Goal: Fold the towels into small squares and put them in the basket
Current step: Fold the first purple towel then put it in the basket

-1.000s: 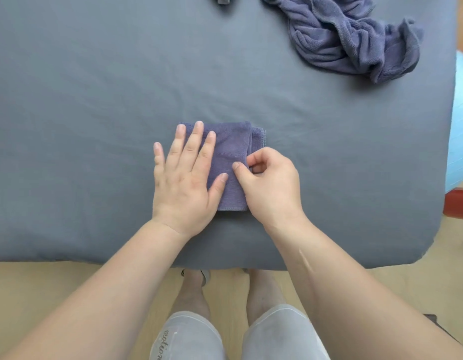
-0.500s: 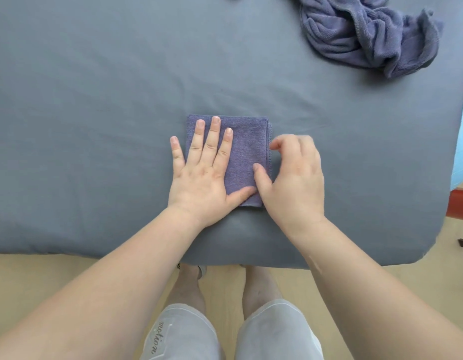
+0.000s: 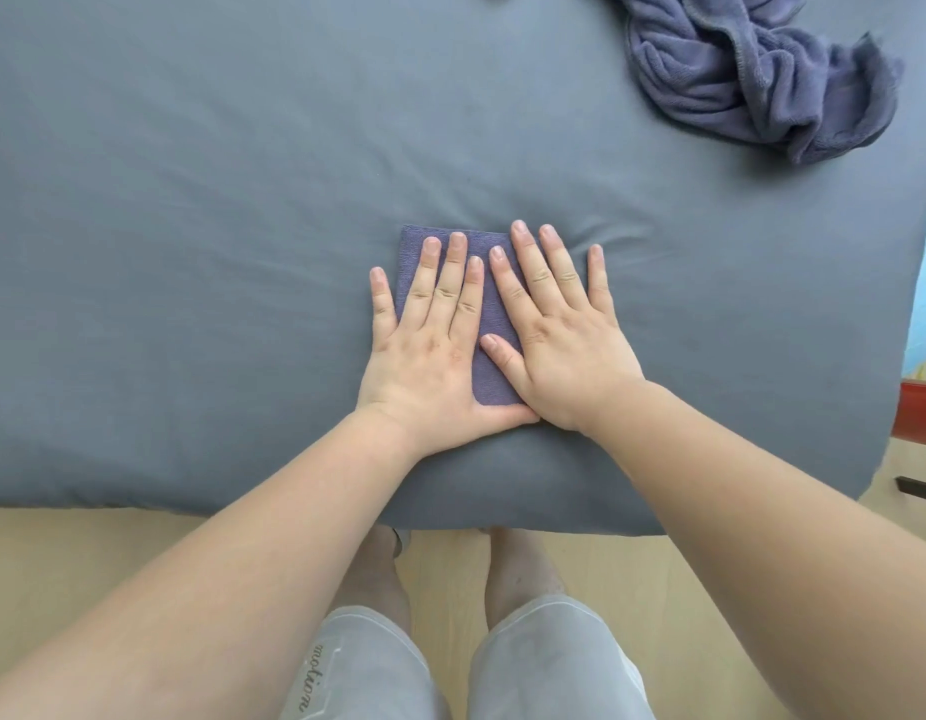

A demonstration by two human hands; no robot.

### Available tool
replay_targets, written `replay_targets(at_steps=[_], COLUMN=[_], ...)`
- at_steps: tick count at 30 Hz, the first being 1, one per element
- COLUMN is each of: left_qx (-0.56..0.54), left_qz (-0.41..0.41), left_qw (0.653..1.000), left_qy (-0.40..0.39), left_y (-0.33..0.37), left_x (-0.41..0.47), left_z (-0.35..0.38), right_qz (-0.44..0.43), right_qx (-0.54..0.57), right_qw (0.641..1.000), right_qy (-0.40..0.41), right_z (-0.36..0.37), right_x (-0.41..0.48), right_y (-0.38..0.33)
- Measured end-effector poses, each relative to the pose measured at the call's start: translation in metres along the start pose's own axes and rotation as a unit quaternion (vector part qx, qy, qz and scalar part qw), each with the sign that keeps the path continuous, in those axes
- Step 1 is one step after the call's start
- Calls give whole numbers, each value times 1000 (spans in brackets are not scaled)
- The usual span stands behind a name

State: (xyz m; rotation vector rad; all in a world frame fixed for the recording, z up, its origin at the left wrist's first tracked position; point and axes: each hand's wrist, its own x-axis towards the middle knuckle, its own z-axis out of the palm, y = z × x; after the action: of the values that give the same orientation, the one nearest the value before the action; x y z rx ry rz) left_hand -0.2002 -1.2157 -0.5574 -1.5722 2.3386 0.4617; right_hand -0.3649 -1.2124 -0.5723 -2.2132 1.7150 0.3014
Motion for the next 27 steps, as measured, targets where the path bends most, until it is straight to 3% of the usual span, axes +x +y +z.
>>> replay_targets(at_steps=[3, 7, 11, 17, 19, 22, 27], left_qx=[-18, -83, -123, -119, -110, -60, -10], left_qz=[17, -36, -84, -55, -22, 22, 16], left_qw=[999, 991, 984, 989, 992, 998, 999], left_qy=[39, 97, 98, 68, 62, -1, -44], left_y=[-17, -38, -51, -60, -59, -57, -53], left_x=[-17, -43, -57, -42, -32, -13, 8], left_z=[-4, -2, -2, -17, -26, -38, -51], right_qz=[16, 106, 160, 173, 114, 0, -38], right_qx=[11, 30, 32, 139, 138, 79, 10], right_qw=[1000, 994, 987, 965, 978, 997, 994], right_qy=[9, -1, 6, 141, 105, -22, -102], right_z=[-5, -7, -11, -25, -32, -48, -68], right_x=[-8, -43, -88, -74, -49, -13, 17], right_y=[-1, -16, -49, -28, -23, -18, -13])
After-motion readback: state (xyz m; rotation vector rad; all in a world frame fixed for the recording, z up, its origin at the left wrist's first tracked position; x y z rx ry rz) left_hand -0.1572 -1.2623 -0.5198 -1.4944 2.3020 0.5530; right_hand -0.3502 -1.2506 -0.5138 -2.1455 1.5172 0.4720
